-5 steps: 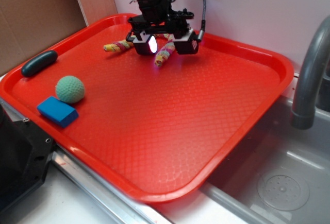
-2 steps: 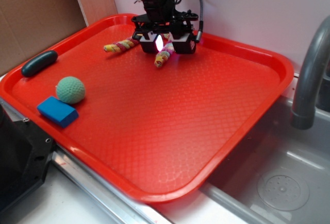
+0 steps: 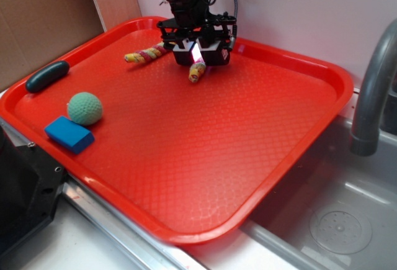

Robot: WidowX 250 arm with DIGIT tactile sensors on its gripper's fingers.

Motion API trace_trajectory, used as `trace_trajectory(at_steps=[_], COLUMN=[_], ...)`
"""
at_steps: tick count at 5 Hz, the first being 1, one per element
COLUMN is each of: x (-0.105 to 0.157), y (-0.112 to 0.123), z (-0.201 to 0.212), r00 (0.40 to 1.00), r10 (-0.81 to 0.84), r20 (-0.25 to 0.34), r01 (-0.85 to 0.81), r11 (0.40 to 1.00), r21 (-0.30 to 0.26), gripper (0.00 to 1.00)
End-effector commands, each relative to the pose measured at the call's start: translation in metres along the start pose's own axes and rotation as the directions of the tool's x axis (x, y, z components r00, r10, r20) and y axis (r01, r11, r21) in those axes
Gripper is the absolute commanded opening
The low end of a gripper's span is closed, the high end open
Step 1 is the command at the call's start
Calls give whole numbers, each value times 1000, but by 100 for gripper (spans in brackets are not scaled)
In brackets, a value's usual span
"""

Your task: Grab the multicolored rope.

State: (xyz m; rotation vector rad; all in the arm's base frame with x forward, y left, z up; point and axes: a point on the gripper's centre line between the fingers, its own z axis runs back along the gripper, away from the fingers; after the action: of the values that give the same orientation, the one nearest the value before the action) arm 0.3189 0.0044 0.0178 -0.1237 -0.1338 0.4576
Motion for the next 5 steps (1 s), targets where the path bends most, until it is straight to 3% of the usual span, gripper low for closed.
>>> trace_trajectory(at_steps=[1,2,3,4,5], x=[-21,-42,-56,-68,-81], y=[8,-8,-26,-50,-53], z=[87,137,186,235,260], r00=[995,991,995,996,990], r10=[-85,-69,-5,-79,-141], r20=[44,114,102,43,7], r01=[89,75,9,80,141], r11=[991,996,999,997,988], r21=[-99,-55,-36,-23,-55], gripper=[0,0,0,0,0])
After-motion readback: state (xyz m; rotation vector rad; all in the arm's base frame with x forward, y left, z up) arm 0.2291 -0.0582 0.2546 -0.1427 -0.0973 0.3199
